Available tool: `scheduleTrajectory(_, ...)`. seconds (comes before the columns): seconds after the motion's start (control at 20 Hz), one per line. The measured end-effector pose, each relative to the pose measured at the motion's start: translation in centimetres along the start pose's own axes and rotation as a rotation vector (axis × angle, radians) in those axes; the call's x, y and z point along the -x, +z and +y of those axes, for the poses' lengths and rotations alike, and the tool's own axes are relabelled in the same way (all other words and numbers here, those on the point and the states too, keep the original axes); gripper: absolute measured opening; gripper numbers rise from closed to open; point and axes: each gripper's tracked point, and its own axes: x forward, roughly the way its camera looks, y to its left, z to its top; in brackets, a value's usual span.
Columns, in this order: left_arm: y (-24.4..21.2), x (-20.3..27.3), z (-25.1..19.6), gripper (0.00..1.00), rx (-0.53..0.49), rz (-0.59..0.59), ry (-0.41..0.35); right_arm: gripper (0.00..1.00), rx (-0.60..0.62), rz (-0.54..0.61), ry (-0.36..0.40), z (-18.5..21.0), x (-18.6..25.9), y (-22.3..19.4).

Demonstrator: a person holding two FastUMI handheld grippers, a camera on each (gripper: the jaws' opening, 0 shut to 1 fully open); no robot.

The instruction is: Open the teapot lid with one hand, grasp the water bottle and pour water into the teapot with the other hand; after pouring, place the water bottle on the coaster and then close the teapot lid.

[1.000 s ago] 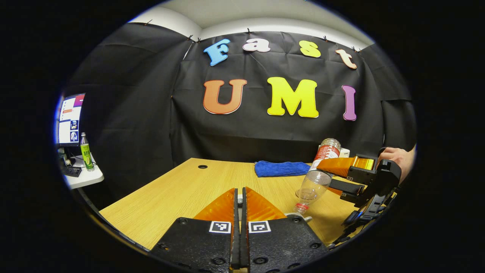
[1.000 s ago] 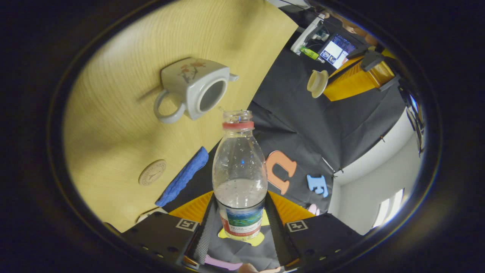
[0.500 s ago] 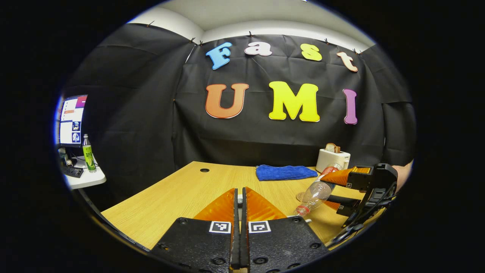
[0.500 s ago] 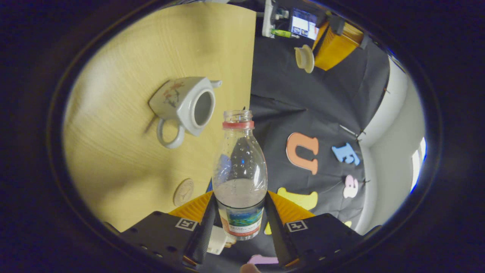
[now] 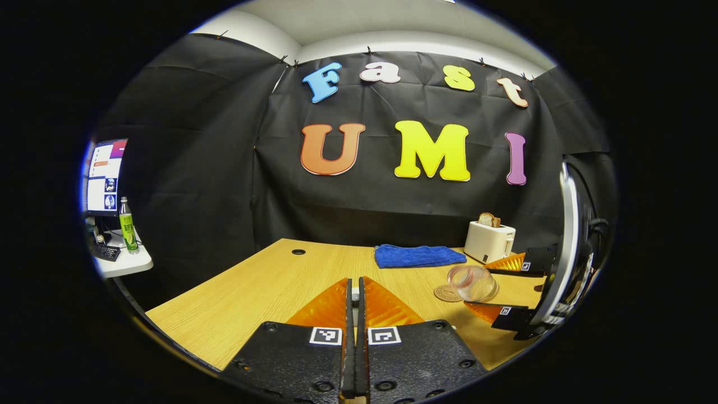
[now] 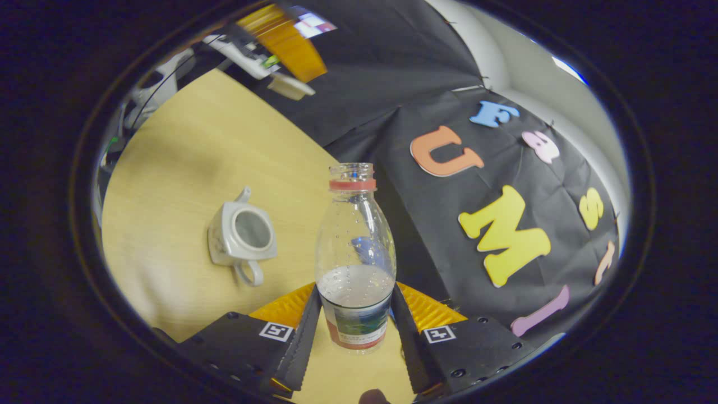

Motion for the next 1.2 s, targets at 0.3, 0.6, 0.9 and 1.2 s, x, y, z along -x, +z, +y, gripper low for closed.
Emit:
scheduleTrajectory(0.3, -0.7, -0.6, -0.6, 0.03, -0.006, 0.016, -0.004, 0.71, -0.487, -0.052, -0.017, -5.4, 0.6, 1.6)
scheduleTrajectory(0.6, -1.1, -0.9, -1.1, 0.03, -0.014, 0.022, -0.014, 0.69, -0.817, -0.115, -0.061, -10.9, -3.3, 0.2)
scheduleTrajectory(0.9, -1.5, -1.1, -0.6, 0.03, -0.018, 0.031, 0.000, 0.69, -0.909, -0.050, -0.050, -10.0, -8.5, -3.1)
scheduleTrajectory(1.2, -1.9, -1.2, -0.2, 0.03, -0.020, 0.040, 0.010, 0.69, -0.961, 0.026, -0.034, -7.8, -11.6, -6.4)
